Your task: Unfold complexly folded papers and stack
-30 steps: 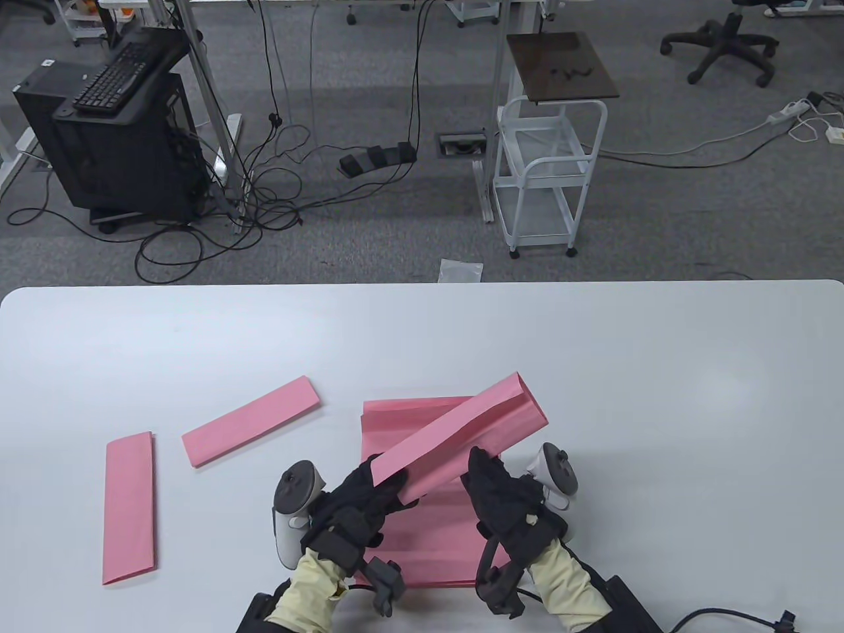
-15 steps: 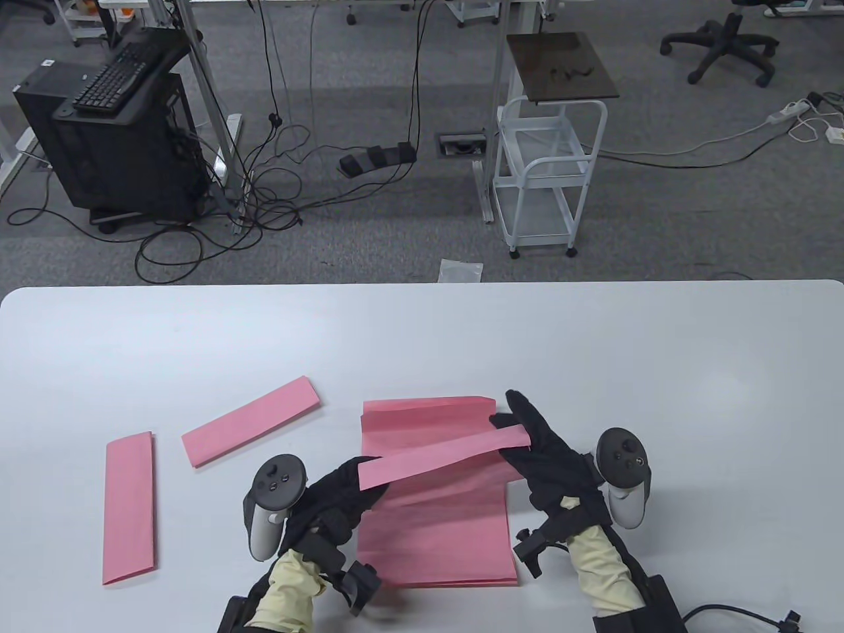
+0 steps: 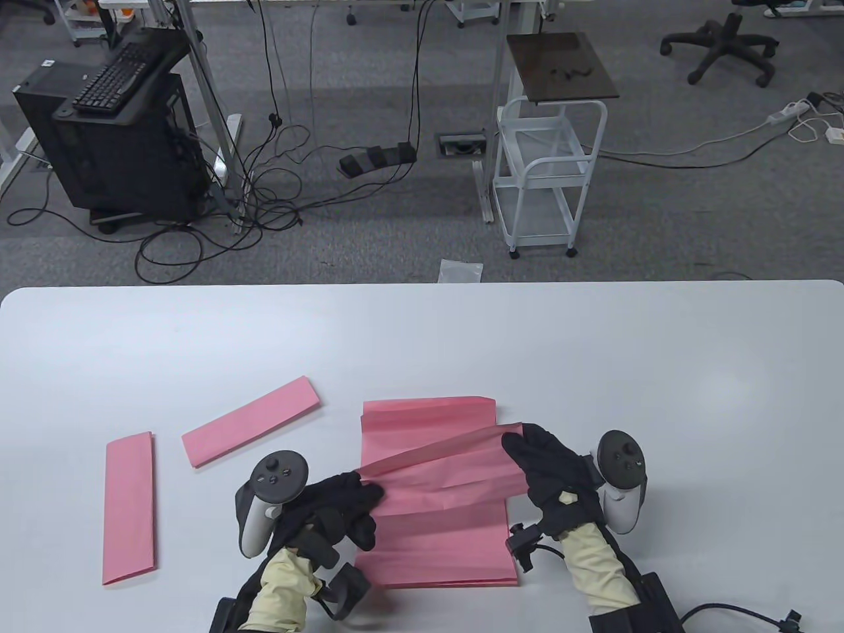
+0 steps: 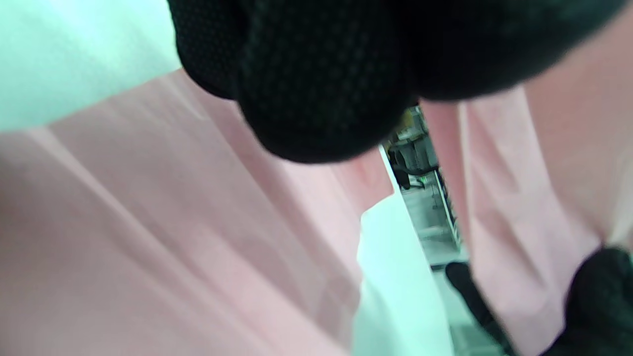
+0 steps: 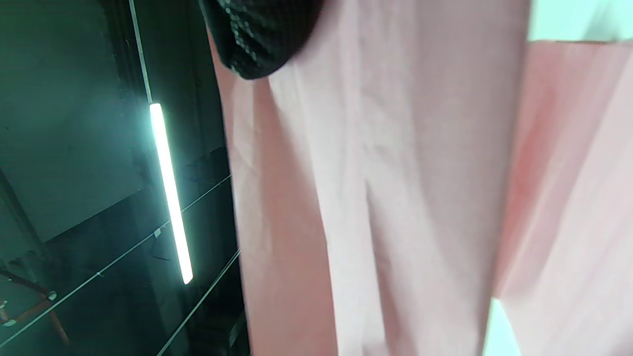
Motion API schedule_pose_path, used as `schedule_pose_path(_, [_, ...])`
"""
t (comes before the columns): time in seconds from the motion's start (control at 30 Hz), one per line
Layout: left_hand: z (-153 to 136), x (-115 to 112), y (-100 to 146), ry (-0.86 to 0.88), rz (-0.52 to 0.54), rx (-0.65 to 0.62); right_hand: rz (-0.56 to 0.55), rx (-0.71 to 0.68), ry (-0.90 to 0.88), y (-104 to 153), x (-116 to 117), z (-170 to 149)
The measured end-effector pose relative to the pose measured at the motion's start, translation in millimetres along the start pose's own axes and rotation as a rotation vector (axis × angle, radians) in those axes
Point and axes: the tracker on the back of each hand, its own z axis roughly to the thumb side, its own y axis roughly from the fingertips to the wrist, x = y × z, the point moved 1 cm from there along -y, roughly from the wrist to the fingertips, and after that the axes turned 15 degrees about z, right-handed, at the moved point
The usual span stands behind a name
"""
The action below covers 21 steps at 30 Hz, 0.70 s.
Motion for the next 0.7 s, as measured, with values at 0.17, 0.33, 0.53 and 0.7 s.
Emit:
schedule_pose_path(0.17, [-9, 2, -1, 0.170, -0.097, 0.088, 0.015, -0.013, 0.006, 1, -3, 1])
schedule_pose_path(0.33, [-12, 4, 0, 0.202, -0.165, 0.108, 0.031, -0.036, 0.025, 1, -2, 5])
schedule_pose_path(0.53, [-12, -3, -1, 0.234, -0.113, 0.015, 0.048, -0.022, 0.007, 1, 1, 2])
schedule_pose_path(0.7, [-11, -8, 3, 0.311, -0.018, 0.070, 0.030, -0.013, -0.015, 1, 0, 0])
